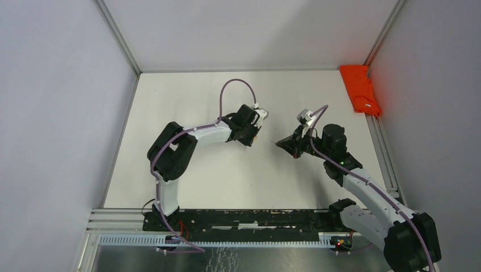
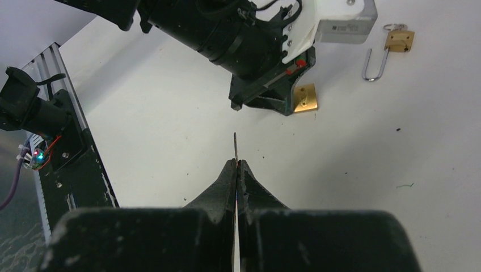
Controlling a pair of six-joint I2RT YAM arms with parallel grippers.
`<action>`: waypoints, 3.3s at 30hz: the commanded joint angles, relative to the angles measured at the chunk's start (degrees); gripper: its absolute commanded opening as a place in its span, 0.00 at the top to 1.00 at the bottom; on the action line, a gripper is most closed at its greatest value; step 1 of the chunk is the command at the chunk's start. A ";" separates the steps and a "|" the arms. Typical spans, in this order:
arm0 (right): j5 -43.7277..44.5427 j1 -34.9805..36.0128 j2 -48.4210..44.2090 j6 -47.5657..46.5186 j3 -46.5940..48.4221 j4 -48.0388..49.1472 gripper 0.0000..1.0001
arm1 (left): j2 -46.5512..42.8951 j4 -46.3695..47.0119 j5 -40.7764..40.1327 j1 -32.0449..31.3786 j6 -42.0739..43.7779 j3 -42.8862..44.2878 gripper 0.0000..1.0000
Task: Unlock with the key
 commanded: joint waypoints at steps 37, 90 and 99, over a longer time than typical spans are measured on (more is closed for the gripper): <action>-5.08 -0.19 11.24 5.27 -2.01 6.74 1.00 | -25.52 -22.92 1.14 -8.65 8.00 1.92 0.98; 6.73 -0.22 -3.31 0.67 2.34 -8.31 1.00 | -7.72 -9.56 -10.78 -15.45 -18.44 -14.07 0.58; 6.85 -0.27 -2.96 0.78 2.85 -8.38 1.00 | -8.10 -12.41 -10.25 -15.70 -18.29 -13.49 0.50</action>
